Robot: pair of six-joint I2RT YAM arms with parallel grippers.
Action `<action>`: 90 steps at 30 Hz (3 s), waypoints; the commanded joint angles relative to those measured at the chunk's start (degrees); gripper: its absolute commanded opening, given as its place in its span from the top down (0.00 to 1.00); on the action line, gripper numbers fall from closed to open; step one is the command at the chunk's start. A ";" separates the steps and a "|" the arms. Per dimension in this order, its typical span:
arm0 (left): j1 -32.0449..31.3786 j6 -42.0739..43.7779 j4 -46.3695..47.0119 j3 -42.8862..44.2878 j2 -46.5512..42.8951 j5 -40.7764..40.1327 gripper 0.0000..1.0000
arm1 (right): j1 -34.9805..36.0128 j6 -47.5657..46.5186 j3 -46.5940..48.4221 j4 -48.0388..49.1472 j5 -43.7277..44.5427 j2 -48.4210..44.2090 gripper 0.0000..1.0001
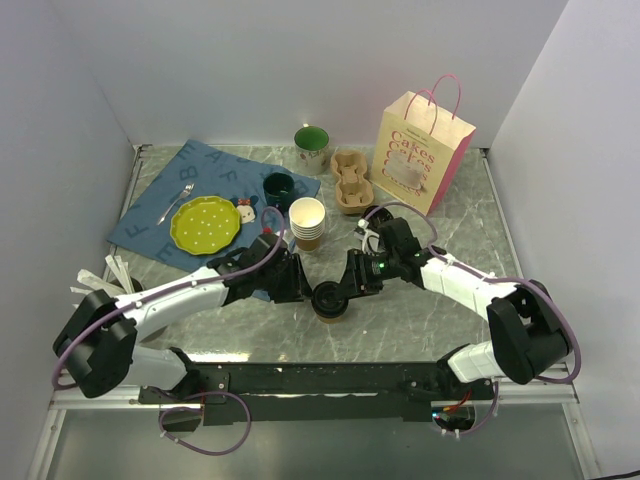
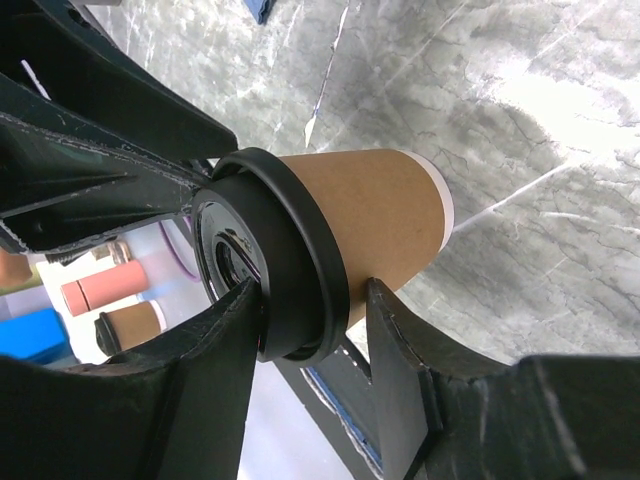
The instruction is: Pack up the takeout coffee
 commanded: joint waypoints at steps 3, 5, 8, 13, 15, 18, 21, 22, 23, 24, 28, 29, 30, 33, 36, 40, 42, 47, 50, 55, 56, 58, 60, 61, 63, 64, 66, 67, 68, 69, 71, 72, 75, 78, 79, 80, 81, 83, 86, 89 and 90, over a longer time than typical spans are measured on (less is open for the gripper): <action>-2.07 2.78 -9.84 6.16 3.67 -7.40 0.53 | 1.33 -4.49 1.74 -6.31 5.90 1.07 0.50; -2.07 2.96 -11.34 9.58 3.32 -7.05 0.52 | 1.24 -4.84 4.63 -7.72 5.11 0.81 0.50; -2.07 3.13 -11.43 12.14 2.53 -5.91 0.48 | 1.24 -4.66 7.97 -9.83 4.32 -0.42 0.46; -2.07 2.96 -10.38 13.91 1.13 -3.10 0.41 | 1.32 -4.31 12.81 -13.69 3.52 -1.92 0.38; -2.07 2.87 -10.03 14.26 0.42 -2.57 0.37 | 1.32 -4.05 14.48 -14.75 4.31 -2.79 0.37; -2.07 2.69 -9.67 14.61 -0.64 -2.22 0.35 | 1.24 -3.78 16.33 -17.65 5.54 -2.97 0.37; -2.07 2.61 -9.85 14.26 -1.08 -2.65 0.35 | 1.24 -4.05 16.07 -18.19 6.95 -2.80 0.40; -2.07 2.61 -9.76 14.00 -0.90 -2.57 0.35 | 1.32 -3.87 15.72 -18.19 7.65 -2.80 0.41; -2.07 2.61 -9.76 13.47 -0.90 -2.39 0.35 | 1.33 -3.61 15.28 -18.27 8.18 -2.45 0.43; -2.07 2.43 -9.59 13.12 -0.81 -2.39 0.35 | 1.24 -3.61 15.02 -18.45 8.62 -2.27 0.47; -2.07 1.99 -8.45 10.92 -1.51 -2.22 0.35 | 1.24 -2.73 12.74 -16.87 10.02 -3.06 0.60; -2.07 2.08 -8.36 10.22 -1.52 -2.39 0.35 | 1.24 -2.47 11.77 -16.43 10.29 -3.58 0.64; -2.07 1.99 -8.27 9.96 -1.60 -2.39 0.35 | 1.32 -2.20 11.33 -15.99 10.20 -3.76 0.65; -2.07 1.82 -8.01 8.81 -2.13 -2.13 0.35 | 1.32 -1.68 8.52 -13.71 9.68 -4.90 0.68; -2.07 1.64 -8.61 8.72 -3.01 -2.30 0.35 | 1.24 -1.32 5.88 -11.34 10.11 -5.87 0.69; -2.07 1.99 -10.89 10.82 -4.85 -3.53 0.34 | 0.45 -1.67 4.21 -11.77 14.50 -9.20 0.70; -2.07 2.43 -12.04 11.71 -5.99 -4.32 0.32 | -1.39 -0.80 2.72 -11.86 18.35 -11.49 0.69; -2.07 3.75 -15.73 14.96 -7.14 -6.61 0.30 | -7.98 0.96 0.60 -15.02 28.55 -19.92 0.68; -2.07 4.36 -17.40 16.98 -7.58 -6.61 0.30 | -13.60 2.27 0.25 -18.26 37.51 -25.02 0.66; -2.07 4.98 -18.99 19.00 -8.63 -6.09 0.29 | -26.15 3.60 -0.62 -21.19 47.02 -32.48 0.66; -2.07 5.07 -19.08 19.01 -8.81 -5.91 0.29 | -27.58 3.51 -0.98 -20.48 47.20 -33.20 0.66; -2.07 5.15 -19.52 18.57 -9.86 -5.65 0.29 | -31.79 3.34 -1.42 -19.60 46.68 -33.47 0.65; -2.07 5.42 -19.69 18.13 -10.65 -5.21 0.29 | -37.42 3.51 -1.59 -19.25 45.46 -32.77 0.65; -2.07 5.59 -19.78 17.69 -10.92 -5.03 0.28 | -39.17 3.25 -2.73 -16.98 44.40 -32.86 0.65; -2.07 5.94 -20.04 17.43 -11.44 -4.77 0.28 | -45.59 3.16 -4.05 -15.03 39.94 -33.55 0.65; -2.07 6.21 -20.57 17.51 -11.53 -4.68 0.28 | -47.96 3.16 -5.19 -14.24 38.78 -34.08 0.65; -2.07 6.82 -21.01 17.69 -11.88 -4.68 0.28 | -52.35 3.68 -5.99 -13.53 37.28 -34.52 0.65; -2.07 7.00 -21.45 17.86 -11.97 -4.76 0.28 | -52.81 3.69 -6.51 -13.44 37.01 -34.61 0.65; -2.07 7.35 -21.63 17.95 -11.89 -4.85 0.28 | -53.08 3.60 -6.86 -12.83 36.75 -34.79 0.65; -2.07 7.53 -21.71 18.21 -12.06 -4.94 0.28 | -53.95 3.77 -7.30 -12.48 36.40 -34.88 0.64; -2.07 7.97 -22.15 18.48 -11.97 -4.85 0.28 | -55.18 4.21 -8.53 -12.56 36.39 -35.93 0.64; -2.07 8.05 -22.42 18.74 -12.06 -4.77 0.28 | -55.88 4.56 -8.97 -12.56 36.31 -36.72 0.64; -2.07 8.41 -23.21 19.09 -12.24 -4.68 0.27 | -57.56 5.18 -10.29 -13.00 37.45 -37.07 0.63; -2.07 8.50 -23.91 19.18 -13.02 -4.41 0.27 | -59.40 6.06 -12.05 -12.13 36.66 -37.77 0.62; -2.07 8.58 -24.00 19.18 -13.29 -4.33 0.27 | -60.02 6.41 -12.66 -12.21 36.57 -37.95 0.60; -2.07 8.76 -24.09 19.36 -13.55 -4.33 0.26 | -60.37 7.54 -12.84 -12.39 36.14 -38.21 0.59; -2.07 8.93 -24.61 19.71 -13.73 -4.59 0.26 | -60.55 7.90 -13.11 -12.56 35.78 -38.57 0.57; -2.07 9.46 -25.31 20.32 -13.91 -5.03 0.25 | -60.90 8.61 -13.20 -13.44 35.87 -38.48 0.51; -2.07 10.08 -26.02 21.38 -13.82 -5.20 0.25 | -61.25 8.61 -12.50 -15.46 37.53 -38.57 0.47; -2.07 10.69 -27.07 22.78 -13.91 -5.73 0.24 | -61.34 9.22 -10.74 -18.87 38.85 -38.66 0.43; -2.07 10.78 -27.08 23.05 -14.26 -5.99 0.24 | -61.34 9.31 -9.43 -19.59 38.68 -38.74 0.40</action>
